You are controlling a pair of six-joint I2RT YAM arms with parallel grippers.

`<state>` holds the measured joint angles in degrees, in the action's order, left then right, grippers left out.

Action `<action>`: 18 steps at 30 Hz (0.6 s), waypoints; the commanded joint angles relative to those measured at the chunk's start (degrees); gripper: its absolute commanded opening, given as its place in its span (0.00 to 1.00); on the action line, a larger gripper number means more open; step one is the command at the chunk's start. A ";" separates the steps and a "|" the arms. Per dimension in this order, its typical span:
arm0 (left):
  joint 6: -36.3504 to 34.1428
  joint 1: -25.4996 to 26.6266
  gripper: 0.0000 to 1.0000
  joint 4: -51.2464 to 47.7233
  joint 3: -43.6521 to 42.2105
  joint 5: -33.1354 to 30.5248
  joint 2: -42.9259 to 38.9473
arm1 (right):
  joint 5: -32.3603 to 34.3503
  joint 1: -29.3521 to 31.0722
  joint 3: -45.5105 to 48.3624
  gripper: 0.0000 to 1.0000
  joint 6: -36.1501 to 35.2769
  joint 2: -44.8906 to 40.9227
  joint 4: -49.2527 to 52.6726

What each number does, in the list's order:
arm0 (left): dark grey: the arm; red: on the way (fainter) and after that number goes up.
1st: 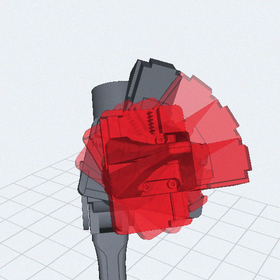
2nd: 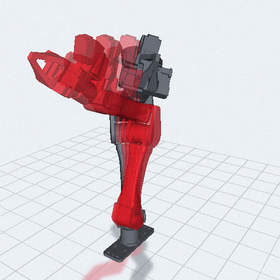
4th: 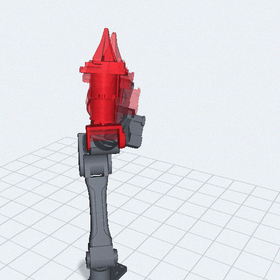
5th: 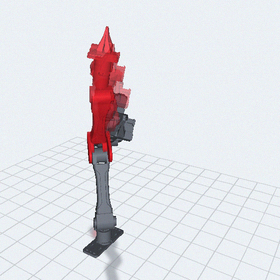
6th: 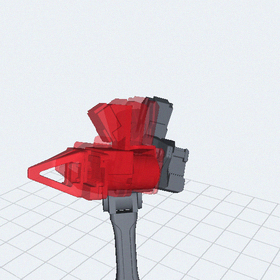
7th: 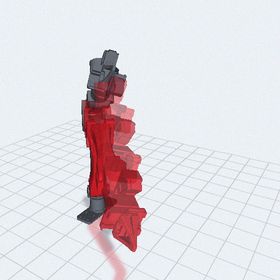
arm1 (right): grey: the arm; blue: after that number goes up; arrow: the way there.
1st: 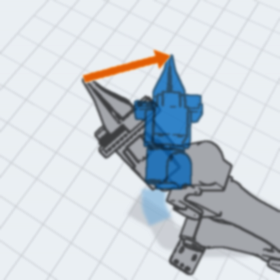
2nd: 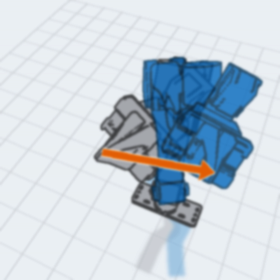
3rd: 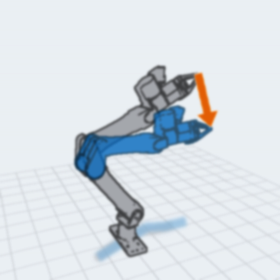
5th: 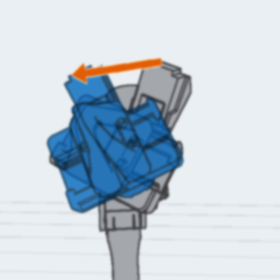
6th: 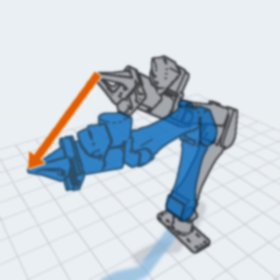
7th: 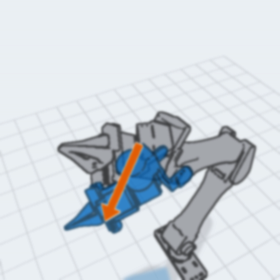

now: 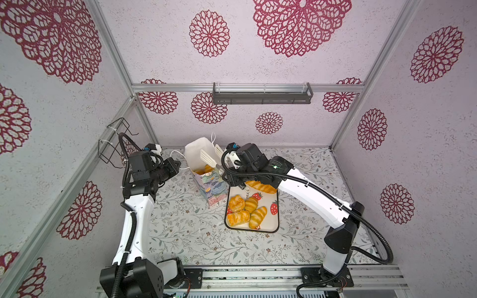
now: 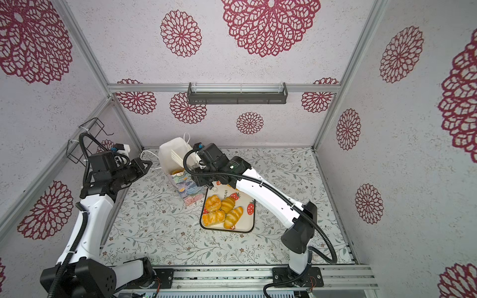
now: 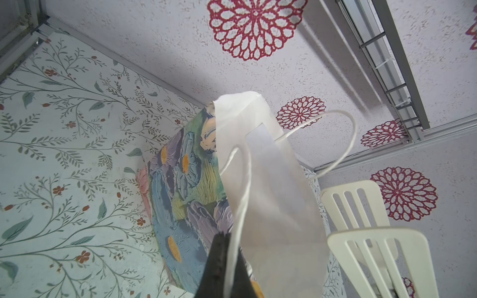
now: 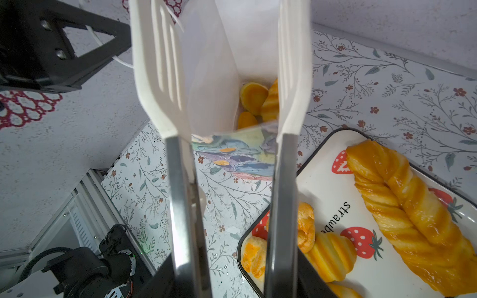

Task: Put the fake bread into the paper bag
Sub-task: 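Lower the tongs into the bag and release the croissant, then withdraw the tongs from the bag and move them over the tray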

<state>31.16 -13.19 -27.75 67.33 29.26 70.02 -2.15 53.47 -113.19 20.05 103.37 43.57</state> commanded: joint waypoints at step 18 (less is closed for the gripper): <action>-0.06 -0.55 0.00 0.90 -0.80 -0.25 -1.15 | 7.32 -4.39 12.55 0.52 -1.25 -16.96 -0.92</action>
<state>31.16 -13.19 -27.75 67.31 29.19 69.97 3.16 50.61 -101.56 19.94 89.49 43.86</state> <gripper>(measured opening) 0.045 0.522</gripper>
